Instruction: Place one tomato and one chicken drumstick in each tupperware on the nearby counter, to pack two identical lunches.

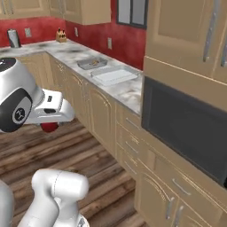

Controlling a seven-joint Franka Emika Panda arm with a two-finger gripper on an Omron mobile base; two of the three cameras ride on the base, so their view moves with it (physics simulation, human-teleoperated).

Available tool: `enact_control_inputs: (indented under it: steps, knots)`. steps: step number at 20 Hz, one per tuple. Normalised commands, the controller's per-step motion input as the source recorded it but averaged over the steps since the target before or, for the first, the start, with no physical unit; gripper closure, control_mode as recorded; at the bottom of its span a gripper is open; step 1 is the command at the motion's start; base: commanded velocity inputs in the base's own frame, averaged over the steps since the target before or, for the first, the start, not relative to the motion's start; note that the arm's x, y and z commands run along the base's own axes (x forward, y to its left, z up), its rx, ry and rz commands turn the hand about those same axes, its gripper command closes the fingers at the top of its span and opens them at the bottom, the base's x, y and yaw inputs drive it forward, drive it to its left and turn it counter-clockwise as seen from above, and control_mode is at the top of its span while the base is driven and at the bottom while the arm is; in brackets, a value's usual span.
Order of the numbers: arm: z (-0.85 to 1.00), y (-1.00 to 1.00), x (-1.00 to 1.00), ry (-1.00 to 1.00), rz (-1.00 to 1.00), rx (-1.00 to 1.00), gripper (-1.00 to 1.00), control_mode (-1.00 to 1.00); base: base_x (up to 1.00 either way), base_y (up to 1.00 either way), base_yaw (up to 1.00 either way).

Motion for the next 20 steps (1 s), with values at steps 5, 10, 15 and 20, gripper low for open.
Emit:
enact_control_inputs:
  steps: [5, 10, 15, 20]
  knots:
    - [0.0, 0.0, 0.0, 0.0, 0.0, 0.0, 1.0, 1.0, 0.93, 0.96, 0.32]
    - [0.0, 0.0, 0.0, 0.0, 0.0, 0.0, 1.0, 1.0, 1.0, 0.58, 0.05]
    - [0.0, 0.0, 0.0, 0.0, 0.0, 0.0, 1.0, 1.0, 1.0, 0.42, -0.08]
    - [0.0, 0.0, 0.0, 0.0, 0.0, 0.0, 1.0, 1.0, 1.0, 0.49, -0.05]
